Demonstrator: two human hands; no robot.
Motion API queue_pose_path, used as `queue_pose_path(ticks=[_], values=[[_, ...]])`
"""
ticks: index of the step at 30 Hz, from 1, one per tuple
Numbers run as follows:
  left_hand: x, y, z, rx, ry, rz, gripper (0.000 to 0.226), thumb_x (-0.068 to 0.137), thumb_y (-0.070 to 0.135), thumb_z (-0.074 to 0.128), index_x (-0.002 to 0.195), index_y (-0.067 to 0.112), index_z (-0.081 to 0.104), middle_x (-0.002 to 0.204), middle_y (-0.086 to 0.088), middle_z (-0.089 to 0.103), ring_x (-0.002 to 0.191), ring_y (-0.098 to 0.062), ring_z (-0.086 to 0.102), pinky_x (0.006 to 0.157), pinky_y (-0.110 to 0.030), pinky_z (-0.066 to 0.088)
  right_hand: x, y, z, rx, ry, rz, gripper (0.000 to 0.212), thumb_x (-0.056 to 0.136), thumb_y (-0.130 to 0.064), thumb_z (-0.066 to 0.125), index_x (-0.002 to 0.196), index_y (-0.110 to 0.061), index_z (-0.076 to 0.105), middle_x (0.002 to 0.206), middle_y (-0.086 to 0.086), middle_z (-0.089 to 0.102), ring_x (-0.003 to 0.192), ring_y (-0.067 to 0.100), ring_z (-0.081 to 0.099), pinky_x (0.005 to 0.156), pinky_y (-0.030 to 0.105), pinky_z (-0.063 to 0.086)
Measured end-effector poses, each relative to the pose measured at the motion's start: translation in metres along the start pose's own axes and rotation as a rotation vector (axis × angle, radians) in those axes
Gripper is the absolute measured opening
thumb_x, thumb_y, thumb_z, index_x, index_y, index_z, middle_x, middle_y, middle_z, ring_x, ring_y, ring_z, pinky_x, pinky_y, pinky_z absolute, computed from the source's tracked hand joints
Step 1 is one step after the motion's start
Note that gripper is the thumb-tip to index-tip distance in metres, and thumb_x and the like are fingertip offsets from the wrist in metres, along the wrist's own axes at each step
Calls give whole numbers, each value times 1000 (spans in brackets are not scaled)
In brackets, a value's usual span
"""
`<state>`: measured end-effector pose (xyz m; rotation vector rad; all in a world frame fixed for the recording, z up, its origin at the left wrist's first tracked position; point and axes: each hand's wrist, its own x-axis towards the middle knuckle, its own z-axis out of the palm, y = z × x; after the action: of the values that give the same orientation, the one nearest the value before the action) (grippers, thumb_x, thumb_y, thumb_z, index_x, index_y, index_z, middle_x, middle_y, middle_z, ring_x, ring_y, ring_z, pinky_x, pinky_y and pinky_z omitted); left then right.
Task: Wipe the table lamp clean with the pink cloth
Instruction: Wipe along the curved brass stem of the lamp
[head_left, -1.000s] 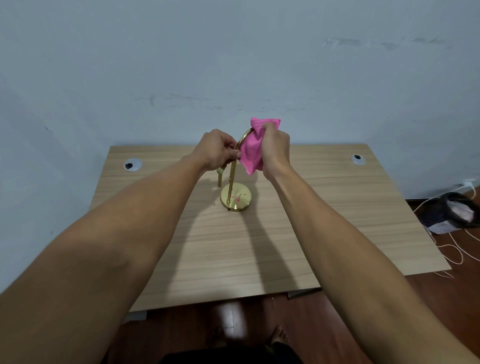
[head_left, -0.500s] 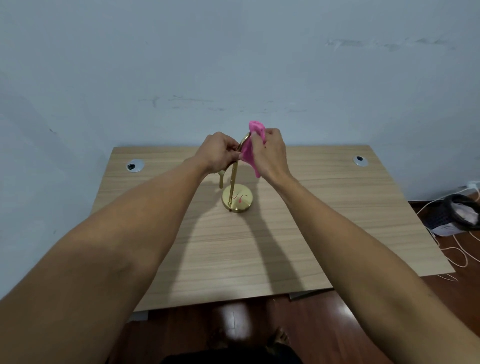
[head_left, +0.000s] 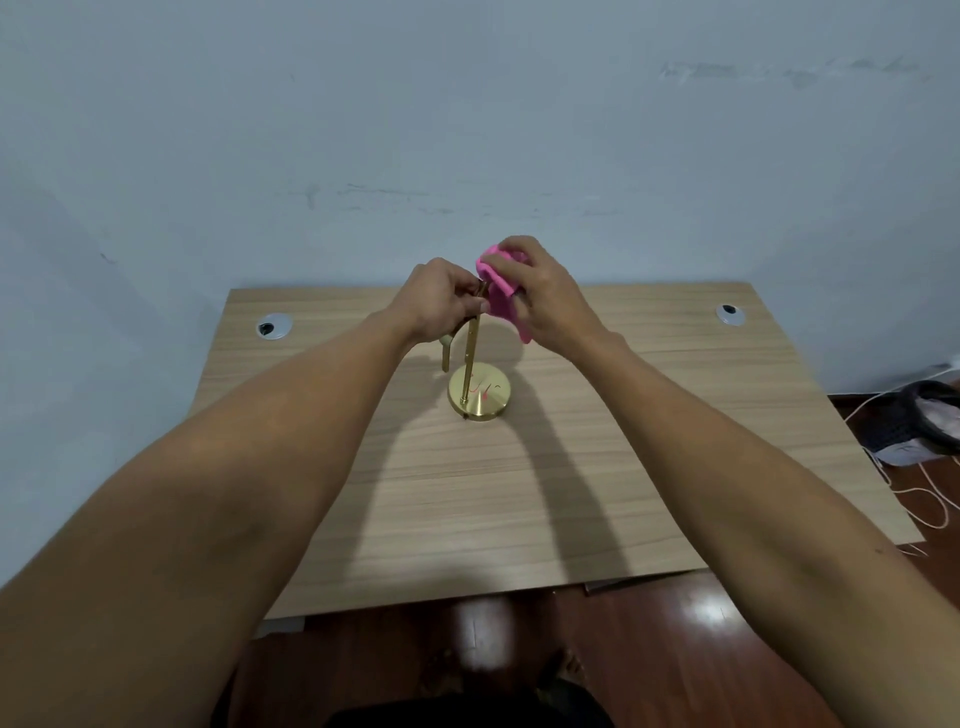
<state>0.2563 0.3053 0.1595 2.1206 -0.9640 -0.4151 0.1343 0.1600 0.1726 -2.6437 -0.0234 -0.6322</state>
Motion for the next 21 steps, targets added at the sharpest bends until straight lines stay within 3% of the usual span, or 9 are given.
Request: queue_pose_path(ticks=[6, 12, 17, 19, 21], values=[[0, 2, -3, -46, -40, -7, 6, 91, 18, 76, 88, 15, 80, 62, 4, 66, 46, 3, 55, 58, -17, 47, 10, 12, -15, 94, -30, 161, 41, 99, 0, 51, 133, -14, 69, 131, 7, 59, 117, 15, 55, 101, 36, 51], [0, -1, -3, -72, -44, -13, 12, 91, 18, 77, 83, 8, 77, 65, -2, 66, 50, -5, 57, 57, -18, 48, 15, 9, -24, -137, -221, -107, 31, 95, -18, 62, 125, -16, 70, 127, 8, 59, 105, 27, 61, 82, 35, 52], [-3, 1, -4, -113, -46, -31, 5, 89, 18, 79, 86, 14, 80, 63, 1, 68, 47, 0, 58, 55, -15, 48, 16, 21, -23, -29, -109, 56, 33, 100, -4, 55, 128, -14, 70, 128, 9, 63, 114, 25, 62, 96, 43, 53], [-3, 1, -7, -117, -48, -35, 5, 88, 18, 80, 86, 14, 80, 65, -3, 70, 50, -2, 60, 58, -20, 50, 15, 21, -21, -36, -97, 73, 33, 101, -6, 56, 130, -14, 69, 127, 9, 62, 112, 26, 62, 94, 42, 54], [0, -2, -8, -135, -46, -50, 13, 86, 19, 82, 89, 6, 80, 76, -17, 75, 62, -11, 67, 67, -31, 60, 13, 18, -19, -104, -106, -23, 29, 99, -9, 61, 126, -15, 70, 124, 10, 61, 103, 28, 63, 82, 40, 56]])
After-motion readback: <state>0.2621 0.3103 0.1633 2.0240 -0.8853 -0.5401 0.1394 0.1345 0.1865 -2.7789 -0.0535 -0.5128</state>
